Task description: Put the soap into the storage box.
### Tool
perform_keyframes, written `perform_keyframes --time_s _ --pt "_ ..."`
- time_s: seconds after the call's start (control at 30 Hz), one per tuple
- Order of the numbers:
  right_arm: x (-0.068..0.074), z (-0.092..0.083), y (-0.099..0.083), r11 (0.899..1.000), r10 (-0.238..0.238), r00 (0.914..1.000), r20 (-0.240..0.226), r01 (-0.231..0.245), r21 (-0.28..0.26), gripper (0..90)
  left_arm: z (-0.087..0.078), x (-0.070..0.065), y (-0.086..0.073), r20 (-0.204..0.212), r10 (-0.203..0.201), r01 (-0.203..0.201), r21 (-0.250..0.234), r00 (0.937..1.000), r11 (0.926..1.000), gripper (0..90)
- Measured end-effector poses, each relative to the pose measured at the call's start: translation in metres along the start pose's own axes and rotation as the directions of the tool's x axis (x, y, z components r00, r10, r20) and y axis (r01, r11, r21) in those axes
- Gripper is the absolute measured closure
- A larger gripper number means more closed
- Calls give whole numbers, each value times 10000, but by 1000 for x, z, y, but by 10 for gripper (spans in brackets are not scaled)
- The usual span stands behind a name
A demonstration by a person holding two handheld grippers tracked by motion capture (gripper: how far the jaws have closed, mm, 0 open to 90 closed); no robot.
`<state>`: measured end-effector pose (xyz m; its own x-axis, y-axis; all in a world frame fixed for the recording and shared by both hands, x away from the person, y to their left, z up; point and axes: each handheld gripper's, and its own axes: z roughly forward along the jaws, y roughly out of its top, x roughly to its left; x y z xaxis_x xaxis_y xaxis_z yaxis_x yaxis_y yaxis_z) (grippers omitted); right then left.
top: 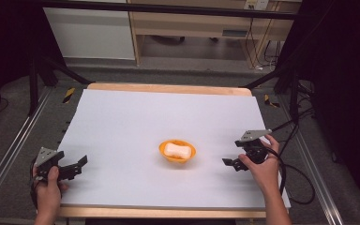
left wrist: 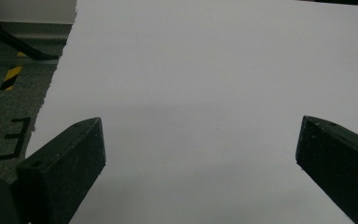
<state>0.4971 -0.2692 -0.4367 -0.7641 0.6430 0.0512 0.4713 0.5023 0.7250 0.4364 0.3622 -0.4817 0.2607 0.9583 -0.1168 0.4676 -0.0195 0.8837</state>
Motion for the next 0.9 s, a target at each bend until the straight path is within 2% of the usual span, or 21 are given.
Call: perform_keyframes --time_s 0.2,0.27,0.43,0.9 --pt "-3 -7 -18 9983 359 9993 -64 -361 -462 47 0 0 0 -1 -3 3 -12 10000 10000 9" --pt "-4 -9 -24 9969 425 9991 56 -420 -665 46 0 0 0 -3 3 -3 -6 10000 10000 9" --pt "-9 -17 -41 9904 747 9972 -55 -749 -1161 43 0 0 0 -4 3 -3 -9 10000 10000 9" --pt "-16 -33 -84 9743 1402 9901 -6 -1381 -1779 40 0 0 0 -26 53 -53 -14 10000 10000 10"
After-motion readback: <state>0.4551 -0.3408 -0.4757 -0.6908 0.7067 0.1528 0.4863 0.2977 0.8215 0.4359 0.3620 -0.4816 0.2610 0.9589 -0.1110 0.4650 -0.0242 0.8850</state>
